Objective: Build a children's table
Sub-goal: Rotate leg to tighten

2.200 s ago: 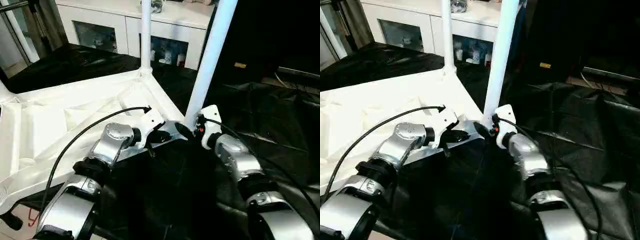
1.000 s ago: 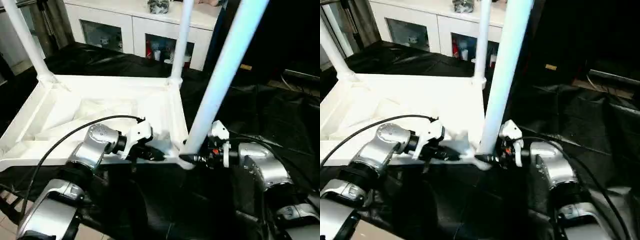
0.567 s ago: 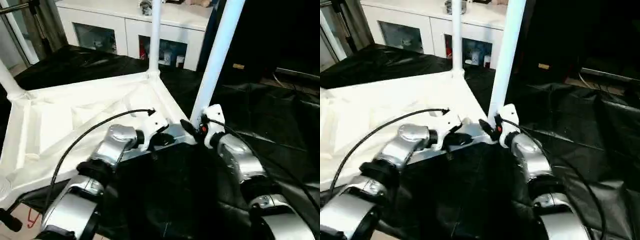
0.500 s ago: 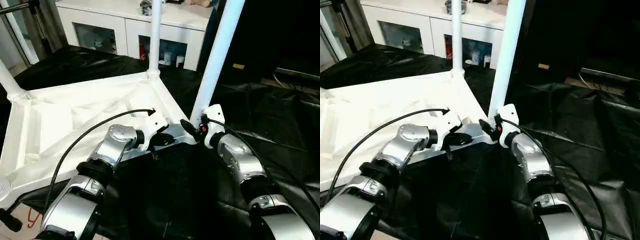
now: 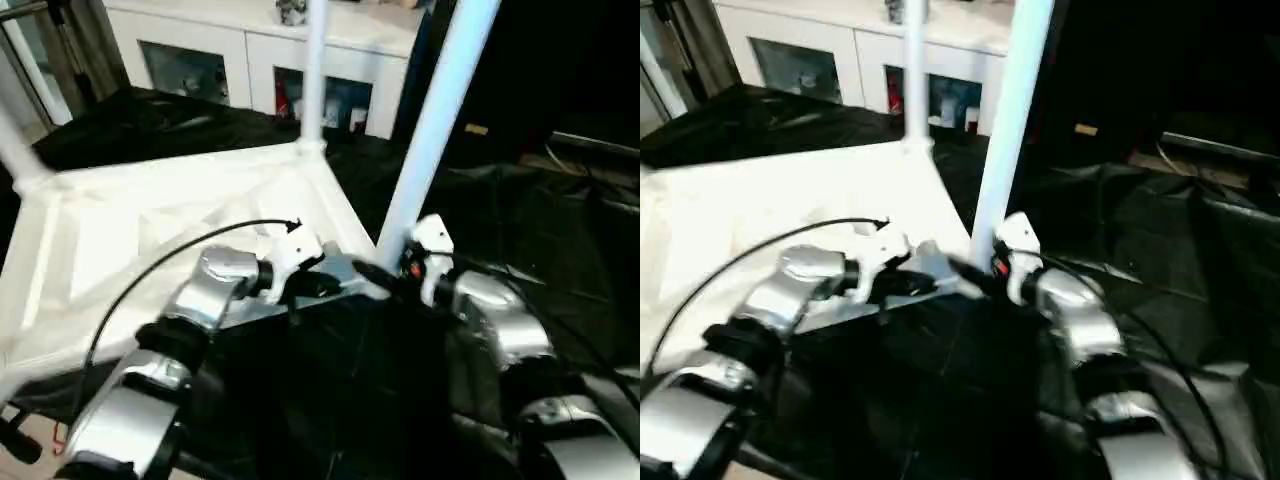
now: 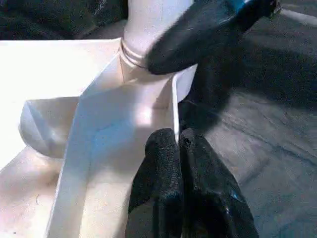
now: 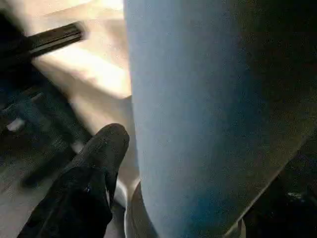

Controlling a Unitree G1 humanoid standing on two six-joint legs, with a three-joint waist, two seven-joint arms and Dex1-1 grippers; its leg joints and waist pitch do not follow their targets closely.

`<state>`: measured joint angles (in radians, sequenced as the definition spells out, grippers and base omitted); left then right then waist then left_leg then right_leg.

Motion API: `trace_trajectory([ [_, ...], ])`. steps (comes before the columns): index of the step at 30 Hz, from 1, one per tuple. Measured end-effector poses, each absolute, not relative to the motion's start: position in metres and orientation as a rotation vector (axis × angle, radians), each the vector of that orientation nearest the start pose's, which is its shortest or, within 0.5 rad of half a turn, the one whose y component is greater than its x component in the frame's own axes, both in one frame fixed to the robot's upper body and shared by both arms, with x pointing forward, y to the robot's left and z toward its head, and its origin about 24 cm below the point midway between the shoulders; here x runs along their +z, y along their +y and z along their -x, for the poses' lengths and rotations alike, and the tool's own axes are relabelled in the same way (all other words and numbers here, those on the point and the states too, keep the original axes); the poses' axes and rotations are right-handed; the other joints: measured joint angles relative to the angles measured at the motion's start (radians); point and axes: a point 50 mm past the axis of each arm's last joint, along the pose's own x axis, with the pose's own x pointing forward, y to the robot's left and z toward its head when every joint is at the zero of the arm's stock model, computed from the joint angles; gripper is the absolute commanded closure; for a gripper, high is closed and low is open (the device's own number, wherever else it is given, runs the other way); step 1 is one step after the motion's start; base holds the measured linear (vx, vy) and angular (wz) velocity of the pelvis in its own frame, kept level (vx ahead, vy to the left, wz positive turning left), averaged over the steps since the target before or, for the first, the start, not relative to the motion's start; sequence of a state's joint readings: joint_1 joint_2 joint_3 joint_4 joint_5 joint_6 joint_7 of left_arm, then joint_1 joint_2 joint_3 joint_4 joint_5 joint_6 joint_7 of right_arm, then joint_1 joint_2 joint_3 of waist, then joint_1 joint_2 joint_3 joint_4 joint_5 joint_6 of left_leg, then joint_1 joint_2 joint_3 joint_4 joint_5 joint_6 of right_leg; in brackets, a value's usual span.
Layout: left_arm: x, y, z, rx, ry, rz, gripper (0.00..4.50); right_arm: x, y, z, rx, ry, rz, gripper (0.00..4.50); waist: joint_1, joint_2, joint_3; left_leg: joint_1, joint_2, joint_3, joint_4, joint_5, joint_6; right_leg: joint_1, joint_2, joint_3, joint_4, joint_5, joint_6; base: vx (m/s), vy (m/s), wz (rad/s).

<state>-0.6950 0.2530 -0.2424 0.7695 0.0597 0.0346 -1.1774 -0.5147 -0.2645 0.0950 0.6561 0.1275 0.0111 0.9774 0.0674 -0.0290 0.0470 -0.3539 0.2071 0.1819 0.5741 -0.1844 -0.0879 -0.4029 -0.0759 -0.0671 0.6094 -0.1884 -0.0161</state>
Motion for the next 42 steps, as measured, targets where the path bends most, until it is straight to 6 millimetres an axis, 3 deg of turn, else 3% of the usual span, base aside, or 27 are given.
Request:
trace_trajectory([
  [7, 0.053, 0.119, -0.324, -1.445, 0.427, -0.376, 4.50, 0.041, -0.144, -0.306, 1.230, 0.297, 0.094, 1.43, 0.020, 0.000, 0.000, 0.002, 0.000, 0.001, 0.001, 0.000, 0.000, 0.001, 0.000, 0.001, 0.001, 0.000, 0.000, 0.000, 0.000, 0.00],
  [21, 0.055, 0.124, -0.321, -1.498, 0.445, -0.385, 4.50, 0.041, -0.143, -0.302, 1.304, 0.309, 0.090, 2.25, 0.022, -0.001, 0.000, 0.002, 0.000, 0.001, 0.002, 0.000, 0.000, 0.001, 0.000, 0.000, 0.001, 0.000, 0.000, 0.000, 0.000, 0.00],
  [25, 0.052, 0.119, -0.324, -1.430, 0.429, -0.379, 4.50, 0.039, -0.145, -0.309, 1.216, 0.295, 0.088, 2.34, 0.020, -0.004, -0.001, 0.003, 0.000, 0.001, 0.002, 0.000, 0.000, 0.002, 0.000, 0.001, 0.001, 0.001, -0.001, 0.000, 0.000, 0.00],
  [35, 0.046, 0.089, -0.341, -1.112, 0.402, -0.331, 4.50, 0.028, -0.124, -0.340, 0.617, 0.235, -0.005, 2.48, -0.011, -0.009, -0.002, 0.005, -0.001, 0.000, 0.002, 0.000, -0.001, 0.003, 0.000, 0.001, 0.001, -0.001, 0.003, 0.000, 0.000, 0.00],
  [39, 0.046, 0.085, -0.342, -1.083, 0.395, -0.330, 4.50, 0.028, -0.120, -0.343, 0.560, 0.232, -0.003, 2.48, -0.011, -0.007, -0.004, 0.005, -0.001, 0.000, 0.001, 0.000, -0.001, 0.003, 0.000, 0.001, 0.001, -0.001, 0.004, 0.000, 0.000, 0.00],
  [40, 0.046, 0.084, -0.342, -1.083, 0.395, -0.333, 4.50, 0.029, -0.119, -0.343, 0.558, 0.228, -0.003, 1.94, -0.011, -0.006, -0.004, 0.005, -0.001, 0.000, 0.001, 0.000, -0.001, 0.003, 0.000, 0.001, 0.001, -0.001, 0.004, 0.000, 0.000, 0.00],
  [42, 0.046, 0.083, -0.341, -1.090, 0.395, -0.337, 4.50, 0.029, -0.118, -0.343, 0.560, 0.227, -0.004, 1.81, -0.010, -0.006, -0.004, 0.005, 0.000, 0.000, 0.000, 0.000, -0.001, 0.003, 0.000, 0.001, 0.001, -0.001, 0.003, 0.000, 0.000, 0.00],
])
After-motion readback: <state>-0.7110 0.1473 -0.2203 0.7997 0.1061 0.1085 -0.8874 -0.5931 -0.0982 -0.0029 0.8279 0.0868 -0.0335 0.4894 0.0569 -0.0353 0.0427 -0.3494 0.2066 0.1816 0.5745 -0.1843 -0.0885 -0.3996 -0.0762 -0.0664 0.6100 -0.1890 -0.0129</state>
